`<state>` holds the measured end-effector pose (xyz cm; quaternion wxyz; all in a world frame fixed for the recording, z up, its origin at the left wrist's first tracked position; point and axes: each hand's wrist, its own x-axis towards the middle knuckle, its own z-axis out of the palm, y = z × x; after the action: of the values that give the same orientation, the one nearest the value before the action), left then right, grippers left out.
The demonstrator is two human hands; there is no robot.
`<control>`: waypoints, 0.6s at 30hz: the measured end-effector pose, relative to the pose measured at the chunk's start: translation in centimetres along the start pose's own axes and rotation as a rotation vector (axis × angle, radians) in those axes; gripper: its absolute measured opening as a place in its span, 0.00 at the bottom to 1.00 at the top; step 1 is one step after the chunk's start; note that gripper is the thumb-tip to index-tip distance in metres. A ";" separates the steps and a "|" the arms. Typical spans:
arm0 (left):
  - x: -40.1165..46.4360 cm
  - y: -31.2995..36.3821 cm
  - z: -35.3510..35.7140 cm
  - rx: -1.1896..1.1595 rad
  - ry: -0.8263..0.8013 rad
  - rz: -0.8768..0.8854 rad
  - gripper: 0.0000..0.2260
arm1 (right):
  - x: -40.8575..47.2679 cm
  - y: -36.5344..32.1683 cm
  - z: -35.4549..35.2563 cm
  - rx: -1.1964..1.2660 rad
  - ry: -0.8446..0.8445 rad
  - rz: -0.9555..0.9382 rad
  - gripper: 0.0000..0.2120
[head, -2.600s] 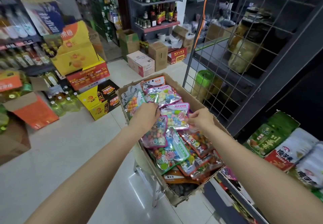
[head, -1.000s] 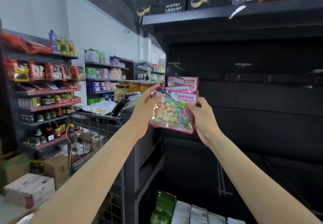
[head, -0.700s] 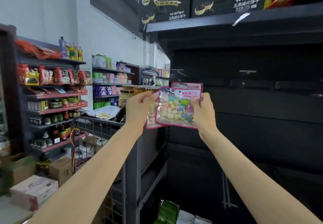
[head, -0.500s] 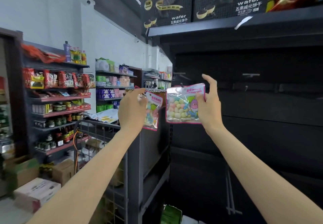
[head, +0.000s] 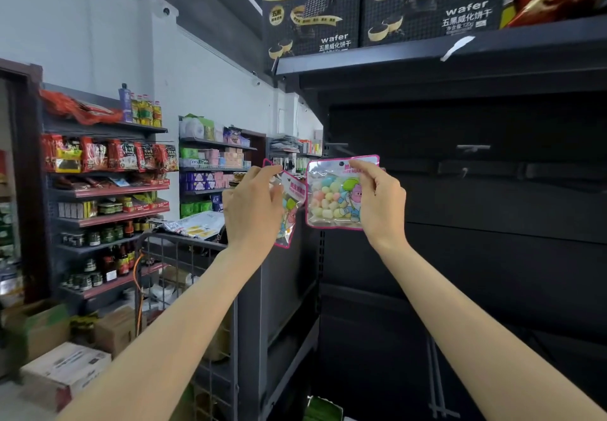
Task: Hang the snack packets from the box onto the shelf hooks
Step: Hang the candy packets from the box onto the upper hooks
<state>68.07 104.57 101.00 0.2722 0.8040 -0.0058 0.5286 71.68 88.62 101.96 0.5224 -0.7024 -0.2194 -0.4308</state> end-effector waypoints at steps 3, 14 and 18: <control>0.0 -0.3 0.3 -0.028 -0.016 0.007 0.12 | 0.5 0.1 0.3 -0.031 -0.014 0.021 0.17; 0.3 0.7 -0.5 -0.062 -0.045 0.022 0.14 | 3.3 3.7 1.7 -0.228 -0.156 0.181 0.20; 0.5 1.1 -0.5 -0.113 -0.071 -0.007 0.14 | 4.9 5.3 2.3 -0.323 -0.292 0.313 0.26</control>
<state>67.50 103.95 102.03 0.3186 0.8056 -0.0423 0.4978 79.18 88.09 102.93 0.4265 -0.8568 -0.1093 -0.2683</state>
